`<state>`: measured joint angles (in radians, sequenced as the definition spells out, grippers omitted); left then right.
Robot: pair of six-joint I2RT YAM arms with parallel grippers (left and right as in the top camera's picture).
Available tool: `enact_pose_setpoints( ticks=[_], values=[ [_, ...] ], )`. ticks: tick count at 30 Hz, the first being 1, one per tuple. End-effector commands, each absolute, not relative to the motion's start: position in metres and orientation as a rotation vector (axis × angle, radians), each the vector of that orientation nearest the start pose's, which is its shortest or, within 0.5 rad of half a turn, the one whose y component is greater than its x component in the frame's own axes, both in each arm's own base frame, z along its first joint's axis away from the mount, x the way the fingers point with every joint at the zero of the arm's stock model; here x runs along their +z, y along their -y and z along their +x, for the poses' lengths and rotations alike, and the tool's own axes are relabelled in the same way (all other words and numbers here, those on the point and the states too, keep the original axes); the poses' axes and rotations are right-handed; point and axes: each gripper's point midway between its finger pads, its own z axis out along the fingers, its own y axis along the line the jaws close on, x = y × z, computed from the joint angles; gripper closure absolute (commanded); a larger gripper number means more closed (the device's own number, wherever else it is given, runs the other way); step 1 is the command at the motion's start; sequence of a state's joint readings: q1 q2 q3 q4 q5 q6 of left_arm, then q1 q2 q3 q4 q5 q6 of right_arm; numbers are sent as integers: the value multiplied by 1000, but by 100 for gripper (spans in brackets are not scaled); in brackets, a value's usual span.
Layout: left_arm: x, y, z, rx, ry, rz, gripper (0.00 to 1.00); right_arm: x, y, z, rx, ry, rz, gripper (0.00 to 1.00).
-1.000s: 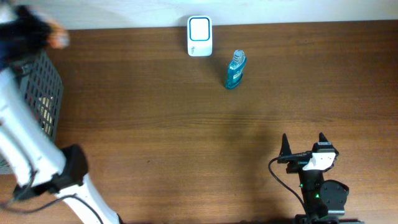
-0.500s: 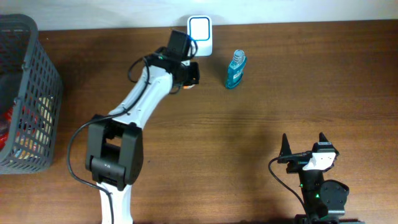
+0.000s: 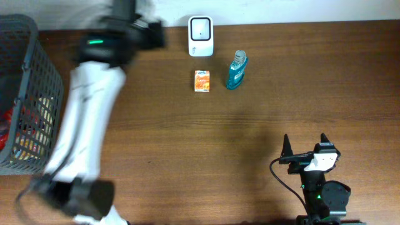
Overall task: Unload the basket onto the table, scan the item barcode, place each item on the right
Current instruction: 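Place the small orange box on the table beside the bottle, then grasp the black-and-orange packet from the basket and place it by the box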
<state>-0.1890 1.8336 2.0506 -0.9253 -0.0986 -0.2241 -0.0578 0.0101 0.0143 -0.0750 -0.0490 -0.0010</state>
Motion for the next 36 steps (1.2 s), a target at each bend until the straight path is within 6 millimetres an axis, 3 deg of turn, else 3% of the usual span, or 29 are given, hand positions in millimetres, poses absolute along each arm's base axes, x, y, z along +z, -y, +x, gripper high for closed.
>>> enact_pose_setpoints(
  ticks=[1, 3, 5, 7, 10, 14, 16, 17, 22, 24, 26, 28, 29, 30, 32, 34, 36],
  values=[
    [398, -98, 451, 304, -2057, -480, 12, 156, 5, 246, -7, -1646, 7, 1],
    [393, -189, 414, 488, -2031, -714, 14, 156, 5, 246, -7, -1646, 7, 1],
    [372, -246, 385, 574, -2056, -869, 13, 156, 5, 246, -7, -1646, 7, 1],
    [341, -285, 367, 564, -2117, -980, 14, 156, 5, 246, -7, -1646, 7, 1],
    [283, -314, 357, 454, -2259, -1083, 14, 156, 5, 246, -7, -1646, 7, 1],
    [218, -309, 380, 288, -2500, -886, 14, 156, 5, 246, -7, -1646, 7, 1],
    [190, -304, 387, 223, -2583, -829, 21, 156, 5, 246, -7, -1646, 7, 1],
    [160, -302, 389, 186, -2670, -790, 20, 156, 5, 246, -7, -1646, 7, 1],
    [109, -300, 388, 130, -2793, -796, 23, 156, 5, 246, -7, -1646, 7, 1],
    [93, -300, 388, 115, -2827, -795, 34, 156, 5, 246, -7, -1646, 7, 1],
    [81, -300, 388, 103, -2847, -801, 49, 156, 5, 246, -7, -1646, 7, 1],
    [72, -300, 387, 92, -2865, -806, 57, 156, 5, 246, -7, -1646, 7, 1],
    [71, -300, 388, 94, -2863, -807, 74, 156, 5, 246, -7, -1646, 7, 1],
    [71, -301, 389, 97, -2857, -807, 82, 156, 5, 246, -7, -1646, 7, 1],
    [72, -303, 389, 99, -2853, -809, 87, 156, 5, 246, -7, -1646, 7, 1],
    [80, -304, 390, 103, -2838, -822, 100, 156, 5, 246, -7, -1646, 7, 1],
    [113, -310, 397, 119, -2743, -918, 100, 156, 5, 246, -7, -1646, 7, 1]
  ],
)
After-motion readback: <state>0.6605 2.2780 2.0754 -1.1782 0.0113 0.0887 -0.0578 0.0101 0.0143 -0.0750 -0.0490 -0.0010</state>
